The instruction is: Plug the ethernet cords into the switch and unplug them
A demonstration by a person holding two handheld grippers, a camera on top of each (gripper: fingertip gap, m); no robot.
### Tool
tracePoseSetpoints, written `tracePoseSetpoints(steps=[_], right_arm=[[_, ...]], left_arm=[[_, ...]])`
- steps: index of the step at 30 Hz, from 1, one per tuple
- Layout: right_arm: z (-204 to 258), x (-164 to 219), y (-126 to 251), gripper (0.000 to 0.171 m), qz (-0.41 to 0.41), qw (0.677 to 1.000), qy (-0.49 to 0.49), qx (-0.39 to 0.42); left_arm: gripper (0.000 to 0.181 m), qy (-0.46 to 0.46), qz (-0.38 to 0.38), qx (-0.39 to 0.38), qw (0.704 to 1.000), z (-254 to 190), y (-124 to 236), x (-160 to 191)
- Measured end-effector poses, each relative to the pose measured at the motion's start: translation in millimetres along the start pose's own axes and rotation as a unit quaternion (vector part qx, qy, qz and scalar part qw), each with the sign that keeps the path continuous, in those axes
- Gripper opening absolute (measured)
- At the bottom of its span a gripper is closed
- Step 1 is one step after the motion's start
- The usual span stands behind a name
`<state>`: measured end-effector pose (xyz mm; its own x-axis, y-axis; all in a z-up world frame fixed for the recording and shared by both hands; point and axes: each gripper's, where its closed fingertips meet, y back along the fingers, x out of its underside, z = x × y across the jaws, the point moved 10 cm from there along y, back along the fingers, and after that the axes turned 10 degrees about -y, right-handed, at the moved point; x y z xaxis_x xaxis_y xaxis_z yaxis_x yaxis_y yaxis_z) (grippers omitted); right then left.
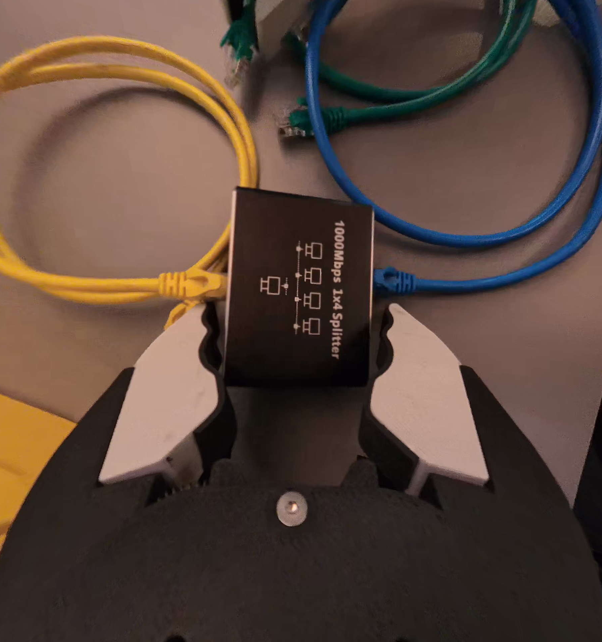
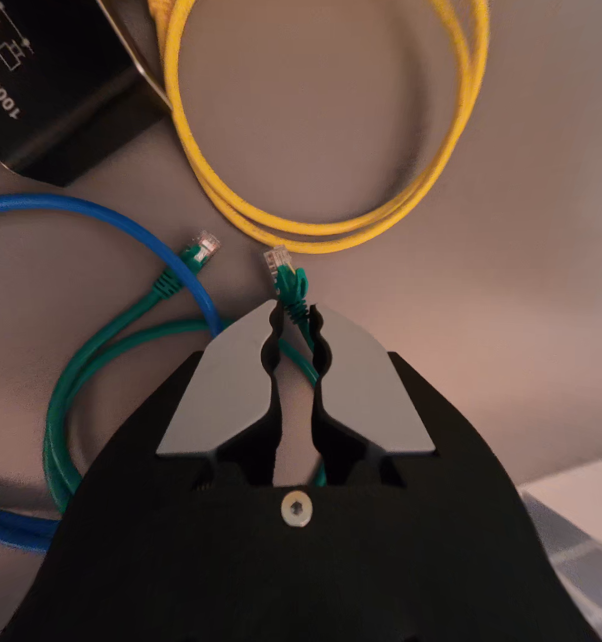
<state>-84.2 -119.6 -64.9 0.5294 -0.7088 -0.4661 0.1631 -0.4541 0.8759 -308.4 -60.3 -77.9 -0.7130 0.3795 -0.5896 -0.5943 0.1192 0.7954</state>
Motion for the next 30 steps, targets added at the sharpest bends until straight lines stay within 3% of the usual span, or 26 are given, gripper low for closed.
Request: tracePoseSetpoints(steps=[1, 8, 14, 20, 26, 30], right_arm=[[1, 2, 7, 0.015, -0.014, 1.0, -0.007, 0.021], [21, 14, 75, 0.014, -0.187, 0.968, 0.01, 0.165], [63, 15, 122, 0.014, -0.322, 0.923, 0.076, 0.197], [82, 17, 128, 0.014, -0.325, 0.907, 0.124, 0.237], [86, 22, 128, 0.014, -0.334, 0.9, 0.132, 0.248], [83, 26, 126, 0.014, -0.363, 0.891, 0.106, 0.252]], left_arm=[[0.087, 0.001, -0.018, -0.006, 1.0, 0, 5, -1], [0.082, 0.055, -0.214, -0.04, 0.974, 1, 66, -23], [0.057, 0.047, -0.311, -0.038, 0.949, -13, 64, -78], [0.051, 0.04, -0.35, 0.02, 0.936, -17, 44, -129], [0.016, 0.058, -0.352, 0.054, 0.932, -12, 33, -139], [0.013, 0.037, -0.34, 0.025, 0.939, -10, 35, -142]])
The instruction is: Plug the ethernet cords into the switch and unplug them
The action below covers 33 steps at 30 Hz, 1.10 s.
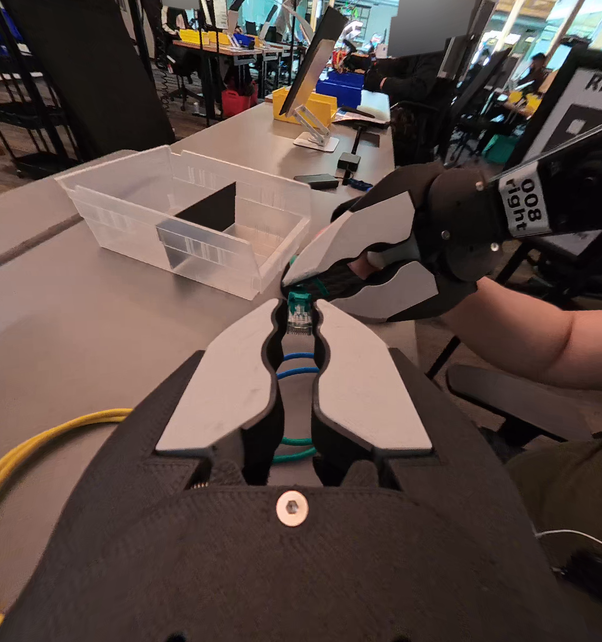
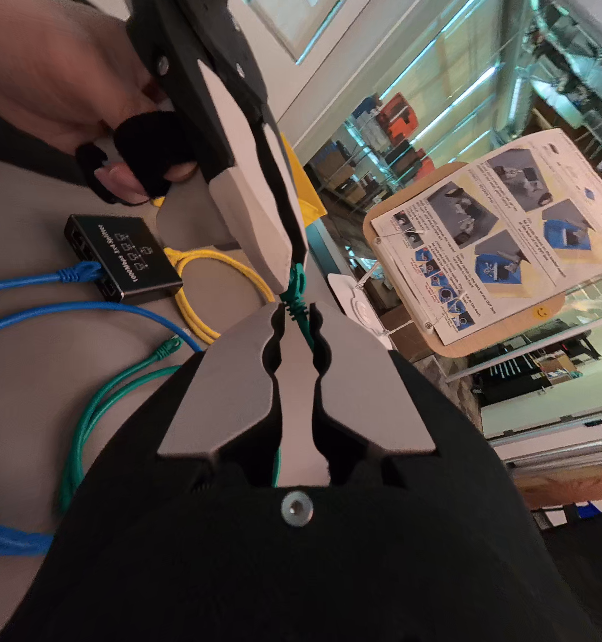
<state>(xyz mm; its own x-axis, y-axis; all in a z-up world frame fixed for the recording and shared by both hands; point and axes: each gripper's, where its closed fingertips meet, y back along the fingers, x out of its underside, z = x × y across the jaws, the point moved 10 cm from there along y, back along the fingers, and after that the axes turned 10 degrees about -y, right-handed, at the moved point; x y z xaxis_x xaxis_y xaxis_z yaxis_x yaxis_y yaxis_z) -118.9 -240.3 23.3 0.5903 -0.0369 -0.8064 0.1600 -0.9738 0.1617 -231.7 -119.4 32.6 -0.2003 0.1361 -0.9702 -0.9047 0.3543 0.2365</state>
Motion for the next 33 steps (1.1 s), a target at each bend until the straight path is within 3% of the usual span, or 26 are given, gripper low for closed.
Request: tracePoseSetpoints(steps=[3, 6, 8, 10, 14, 17, 18, 21, 24, 28, 33], right_arm=[[7, -3, 14, 0.026, -0.056, 0.996, -0.05, 0.039], [25, -3, 26, 0.013, -0.15, 0.973, -0.174, -0.026], [28, 5, 13, 0.016, -0.155, 0.936, -0.303, -0.087], [21, 15, -3, 0.036, -0.146, 0.893, -0.404, -0.133], [-5, 20, -5, 0.035, -0.268, 0.76, -0.542, -0.238], [-7, 15, -5, 0.028, -0.274, 0.756, -0.516, -0.295], [-6, 12, -3, 0.034, -0.286, 0.752, -0.507, -0.31], [-6, 11, -2, 0.022, -0.282, 0.757, -0.498, -0.315], [-7, 13, -2, 0.022, -0.291, 0.73, -0.51, -0.351], [-8, 15, -2, 0.016, -0.291, 0.72, -0.527, -0.344], [-6, 14, 0, 0.012, -0.293, 0.741, -0.51, -0.323]], left_arm=[[0.012, -0.015, 0.004, -0.017, 1.0, 3, 2, -8], [0.012, -0.005, -0.012, -0.002, 1.0, 5, 7, -17], [0.013, -0.002, -0.026, 0.013, 1.0, 2, 10, -22], [0.012, -0.006, -0.035, 0.028, 0.999, -4, 11, -28], [0.013, -0.011, -0.042, 0.043, 0.998, -16, 19, -32], [0.012, -0.006, -0.046, 0.048, 0.998, -17, 26, -33], [0.012, -0.003, -0.049, 0.056, 0.997, -17, 27, -33], [0.012, 0.008, -0.052, 0.073, 0.996, -19, 29, -34], [0.012, 0.013, -0.056, 0.089, 0.994, -21, 29, -35], [0.013, 0.005, -0.044, 0.085, 0.995, -22, 28, -34], [0.012, 0.021, -0.043, 0.095, 0.994, -22, 27, -33]])
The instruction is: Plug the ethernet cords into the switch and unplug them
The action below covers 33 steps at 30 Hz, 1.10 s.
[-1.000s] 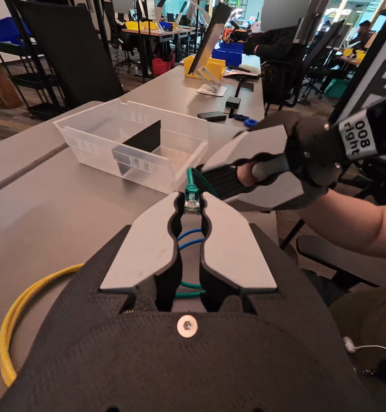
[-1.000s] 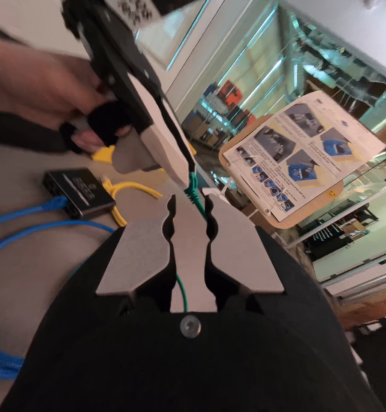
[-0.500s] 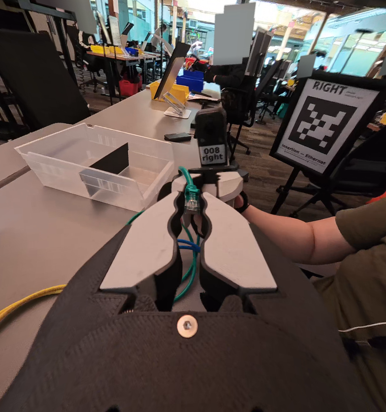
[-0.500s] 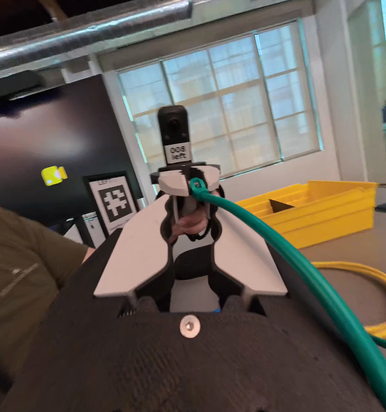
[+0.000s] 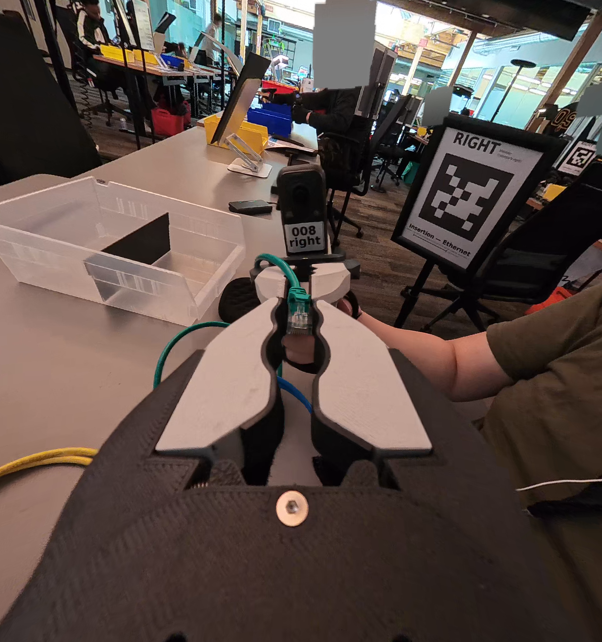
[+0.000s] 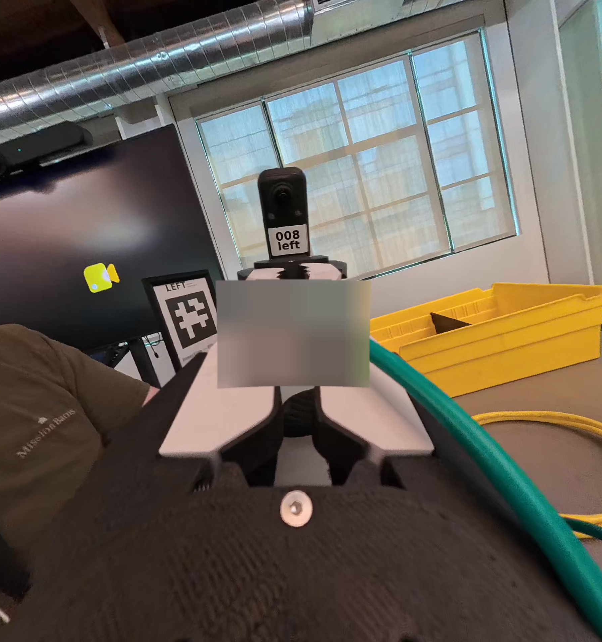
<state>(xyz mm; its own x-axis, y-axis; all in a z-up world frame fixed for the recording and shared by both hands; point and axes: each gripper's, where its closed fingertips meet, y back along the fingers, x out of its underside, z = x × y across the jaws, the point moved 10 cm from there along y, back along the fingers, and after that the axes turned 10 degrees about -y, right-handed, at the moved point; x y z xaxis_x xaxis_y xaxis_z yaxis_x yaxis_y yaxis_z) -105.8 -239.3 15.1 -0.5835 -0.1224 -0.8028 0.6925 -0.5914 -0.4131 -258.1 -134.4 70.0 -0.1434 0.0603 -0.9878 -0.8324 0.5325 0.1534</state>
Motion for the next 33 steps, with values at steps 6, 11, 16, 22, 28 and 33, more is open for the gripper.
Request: tracePoseSetpoints(steps=[6, 11, 16, 22, 28, 33], right_arm=[[2, 4, 2, 0.012, -0.003, 0.999, 0.04, 0.006], [2, 6, 4, 0.012, 0.009, 0.999, 0.038, 0.003], [4, 8, 4, 0.012, 0.019, 0.997, 0.066, 0.041], [9, 15, 20, 0.012, 0.053, 0.988, 0.11, 0.094], [16, 10, 21, 0.012, 0.086, 0.977, 0.158, 0.118], [26, -4, 19, 0.012, 0.103, 0.966, 0.197, 0.131]], left_arm=[[0.012, 0.009, 0.012, 0.01, 1.0, 0, -1, 2], [0.012, 0.015, 0.02, 0.02, 0.999, -1, -2, 4], [0.026, -0.005, 0.035, -0.001, 0.999, 0, 9, 9], [0.072, -0.05, 0.189, -0.18, 0.964, 14, 82, 53], [0.079, -0.043, 0.347, -0.185, 0.918, 15, 87, 115], [0.089, -0.019, 0.417, -0.166, 0.893, 24, 69, 138]])
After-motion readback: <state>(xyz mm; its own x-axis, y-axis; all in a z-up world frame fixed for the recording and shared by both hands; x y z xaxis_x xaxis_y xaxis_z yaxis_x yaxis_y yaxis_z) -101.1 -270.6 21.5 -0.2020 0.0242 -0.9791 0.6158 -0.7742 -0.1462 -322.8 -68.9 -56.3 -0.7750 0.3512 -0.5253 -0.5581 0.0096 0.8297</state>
